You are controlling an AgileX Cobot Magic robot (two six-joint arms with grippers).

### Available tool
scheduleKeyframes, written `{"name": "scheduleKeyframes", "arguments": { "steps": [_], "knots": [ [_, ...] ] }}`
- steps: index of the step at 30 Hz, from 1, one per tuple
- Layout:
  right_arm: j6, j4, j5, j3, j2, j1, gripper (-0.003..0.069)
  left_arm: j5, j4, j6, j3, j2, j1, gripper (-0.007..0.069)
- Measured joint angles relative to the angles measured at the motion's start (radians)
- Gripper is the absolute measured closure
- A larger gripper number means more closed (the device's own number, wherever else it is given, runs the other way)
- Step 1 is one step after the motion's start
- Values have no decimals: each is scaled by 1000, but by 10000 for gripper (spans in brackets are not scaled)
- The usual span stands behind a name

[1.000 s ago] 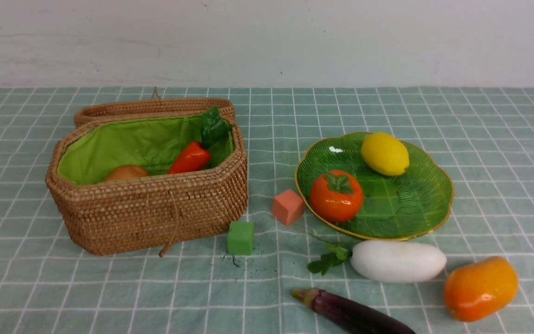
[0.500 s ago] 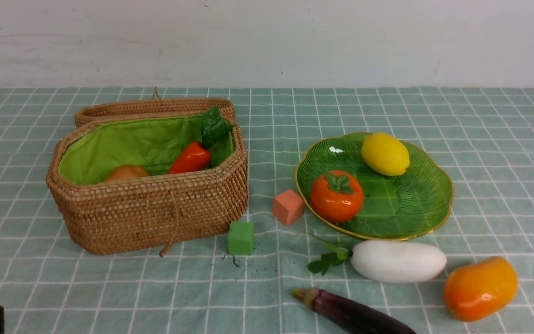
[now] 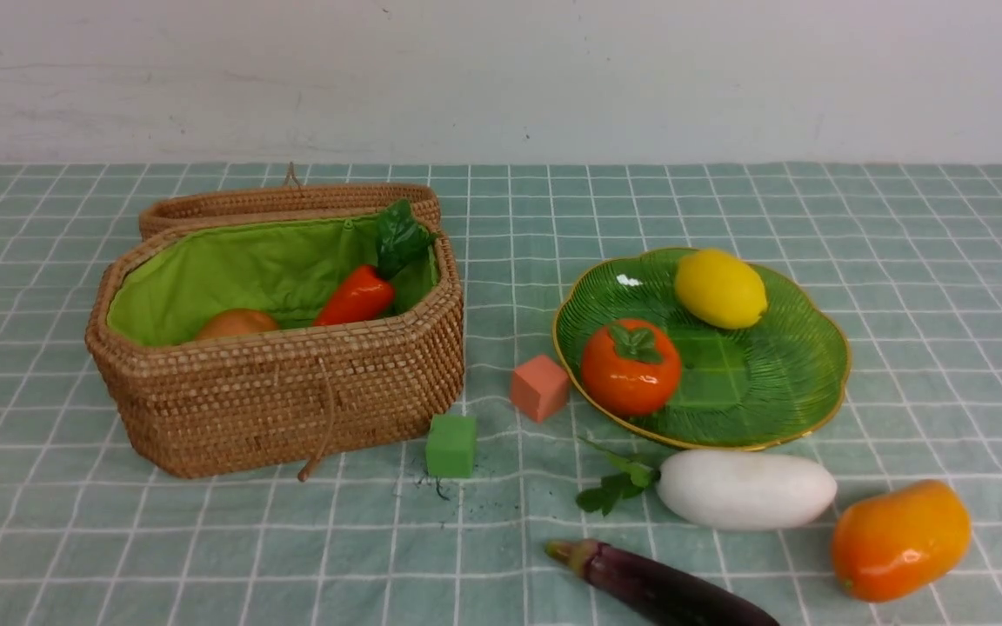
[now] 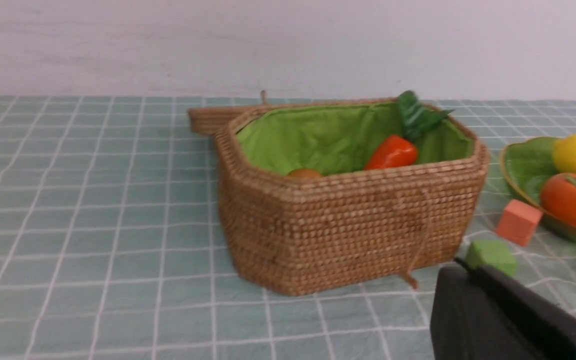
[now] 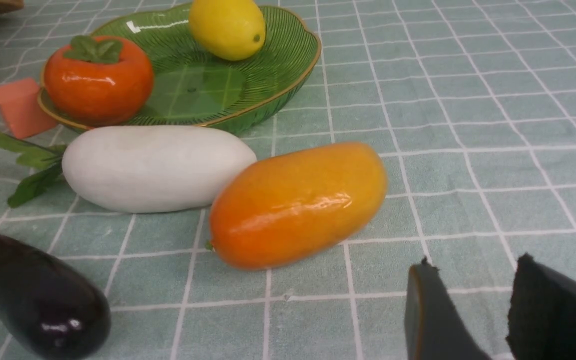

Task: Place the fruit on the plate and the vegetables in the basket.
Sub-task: Use the right arm to grab a mango and put it into the right plate

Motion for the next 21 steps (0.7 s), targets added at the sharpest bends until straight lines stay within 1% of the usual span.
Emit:
{"name": "scheduleKeyframes", "arguments": {
  "steps": [1, 6, 10, 13, 21],
  "knots": [
    [0, 0, 0, 0, 0, 0, 415, -22, -20, 17, 63, -30, 39, 638],
    [0, 0, 0, 0, 0, 0, 415, -66, -43, 27, 197, -58, 78, 638],
    [0, 0, 0, 0, 0, 0, 415, -49, -38, 33, 329, -58, 163, 634],
    [0, 0, 0, 0, 0, 0, 415, -62, -38, 36, 340, -58, 189, 634],
    [0, 0, 0, 0, 0, 0, 415, -65, -30, 36, 341, -58, 184, 631]
  ]
}}
